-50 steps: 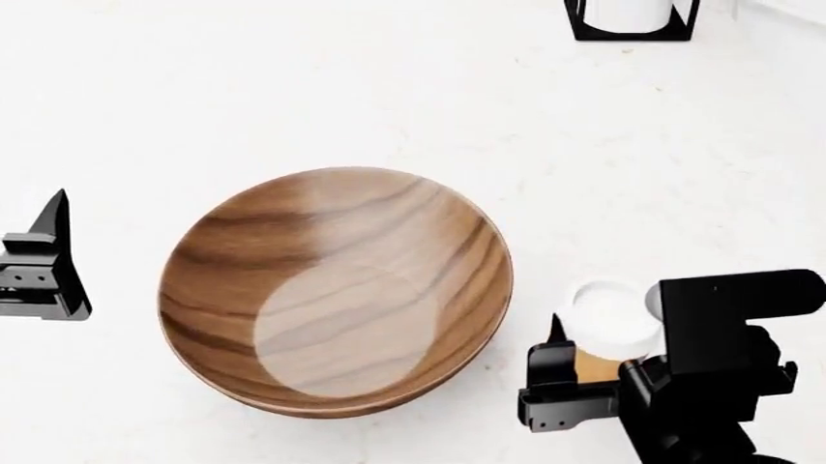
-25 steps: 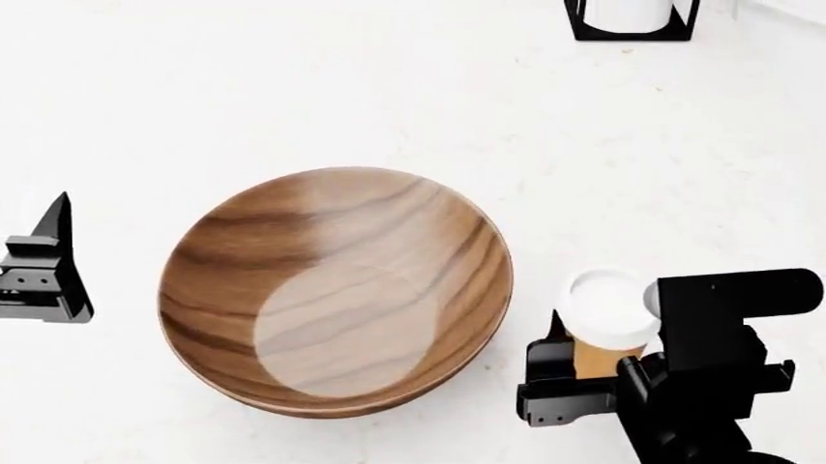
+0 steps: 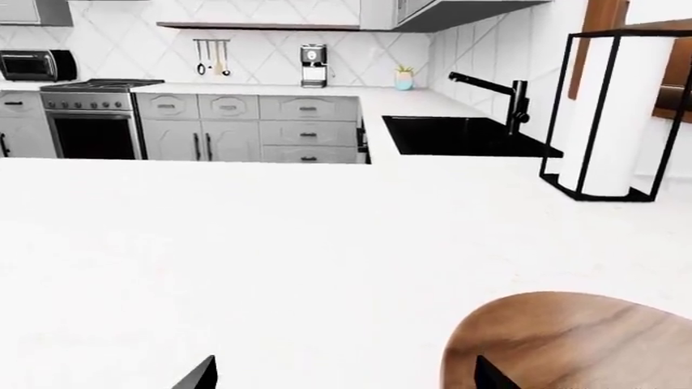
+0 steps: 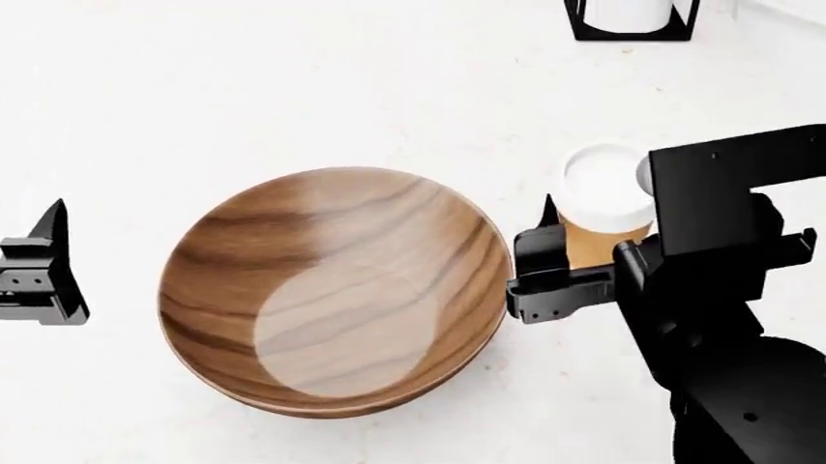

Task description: Place the cup inside the bowl on the dining table and move the bowl to any counter.

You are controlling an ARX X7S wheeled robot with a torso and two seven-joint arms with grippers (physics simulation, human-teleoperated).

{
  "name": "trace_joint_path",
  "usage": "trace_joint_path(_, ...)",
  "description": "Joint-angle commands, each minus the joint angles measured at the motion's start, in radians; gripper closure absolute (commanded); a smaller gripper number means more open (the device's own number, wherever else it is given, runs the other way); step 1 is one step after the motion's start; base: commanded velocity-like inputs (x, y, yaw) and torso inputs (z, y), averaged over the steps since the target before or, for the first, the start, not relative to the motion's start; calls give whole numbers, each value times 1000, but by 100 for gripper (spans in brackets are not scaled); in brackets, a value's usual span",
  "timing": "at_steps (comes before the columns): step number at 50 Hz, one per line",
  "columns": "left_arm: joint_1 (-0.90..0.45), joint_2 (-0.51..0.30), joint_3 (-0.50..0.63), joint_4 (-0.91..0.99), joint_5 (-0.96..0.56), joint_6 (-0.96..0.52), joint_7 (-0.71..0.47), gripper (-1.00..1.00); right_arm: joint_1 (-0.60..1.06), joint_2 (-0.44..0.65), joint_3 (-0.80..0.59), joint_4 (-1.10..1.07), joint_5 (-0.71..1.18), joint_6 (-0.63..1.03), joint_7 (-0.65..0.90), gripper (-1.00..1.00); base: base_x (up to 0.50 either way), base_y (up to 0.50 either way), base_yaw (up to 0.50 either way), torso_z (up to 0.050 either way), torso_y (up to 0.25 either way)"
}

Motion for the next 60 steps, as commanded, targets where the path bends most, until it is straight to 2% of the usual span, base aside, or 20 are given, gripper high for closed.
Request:
trace_joint_path(1, -4, 21, -45, -15, -17, -29, -12, -100, 184, -16, -67, 31, -27, 55, -30, 100, 0, 0, 0, 0, 0)
trace_joint_path(6, -1, 20, -60, -17, -21, -30, -14, -100, 280, -45, -128, 103, -51, 39, -70, 100, 0, 0, 0, 0, 0)
trace_joint_path(11, -1, 16, -58, -22, -18, -27, -20, -100, 349, -112, -174, 257, -69, -54, -154, 100, 0, 0, 0, 0, 0)
trace_joint_path(18, 13, 8, -67, -31, -20, -15, -17, -100, 372, -231, -256, 481, -106, -186, -250, 100, 0, 0, 0, 0, 0)
trace_joint_path(30, 10, -48, -103, -81, -38, 12, 36, -100, 398, -367, -289, 805, -115, -349, -384, 100, 0, 0, 0, 0, 0)
trace_joint_path(47, 36, -76, -133, -79, -58, 24, 60, -100, 277, -317, -297, 538, -13, -147, -311, 100, 0, 0, 0, 0, 0)
trace_joint_path(60, 34, -78, -134, -81, -68, 14, 57, -100, 234, -334, -308, 586, -2, -161, -325, 100, 0, 0, 0, 0, 0)
